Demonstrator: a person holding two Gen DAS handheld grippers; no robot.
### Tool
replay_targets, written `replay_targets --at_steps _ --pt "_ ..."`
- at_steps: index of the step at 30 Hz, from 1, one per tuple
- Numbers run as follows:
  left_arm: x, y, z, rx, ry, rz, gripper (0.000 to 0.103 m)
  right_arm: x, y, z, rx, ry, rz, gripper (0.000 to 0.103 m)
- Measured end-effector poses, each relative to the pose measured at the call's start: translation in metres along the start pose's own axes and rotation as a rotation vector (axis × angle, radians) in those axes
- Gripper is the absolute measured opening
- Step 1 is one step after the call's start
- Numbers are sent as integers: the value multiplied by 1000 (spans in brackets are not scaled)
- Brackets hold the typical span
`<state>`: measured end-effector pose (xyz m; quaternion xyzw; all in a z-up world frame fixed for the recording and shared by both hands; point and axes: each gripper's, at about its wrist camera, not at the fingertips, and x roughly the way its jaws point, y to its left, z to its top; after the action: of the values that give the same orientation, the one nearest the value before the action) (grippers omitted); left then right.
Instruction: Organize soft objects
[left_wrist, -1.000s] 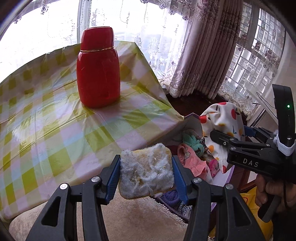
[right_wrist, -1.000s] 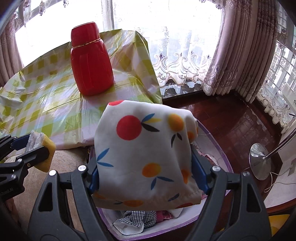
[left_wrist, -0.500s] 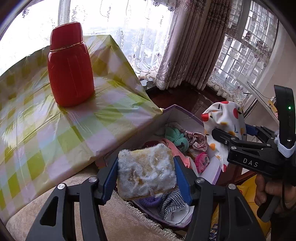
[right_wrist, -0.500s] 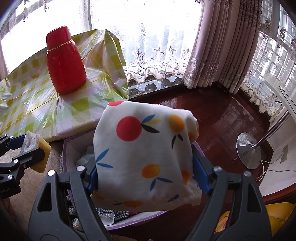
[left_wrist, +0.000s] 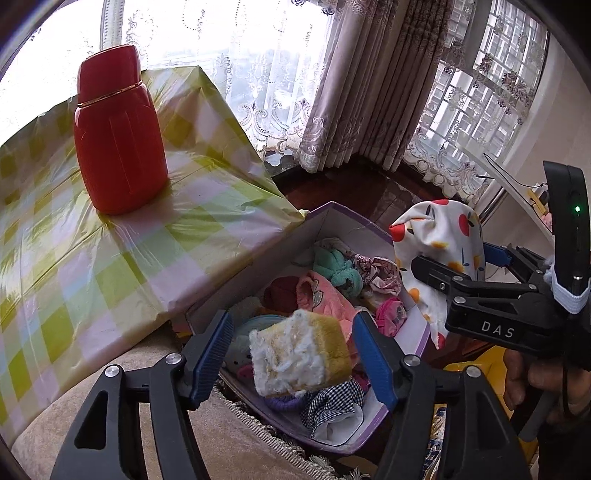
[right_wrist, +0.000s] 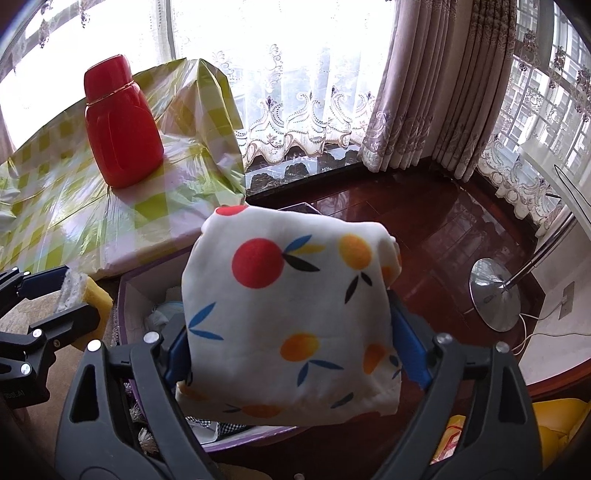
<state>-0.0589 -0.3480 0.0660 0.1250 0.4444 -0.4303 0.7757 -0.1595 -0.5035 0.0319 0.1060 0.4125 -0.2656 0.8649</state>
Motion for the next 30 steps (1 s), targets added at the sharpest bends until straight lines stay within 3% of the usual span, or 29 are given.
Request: replay_targets --at_steps 9,15,30 --pt "-7 20 -12 -66 19 -15 77 -1 9 -7 -9 19 27 93" --pt "-20 38 -26 -131 23 -21 78 0 12 -11 -22 45 35 96" --pt "-35 60 -64 -253 69 60 80 -11 47 -20 -68 52 100 97"
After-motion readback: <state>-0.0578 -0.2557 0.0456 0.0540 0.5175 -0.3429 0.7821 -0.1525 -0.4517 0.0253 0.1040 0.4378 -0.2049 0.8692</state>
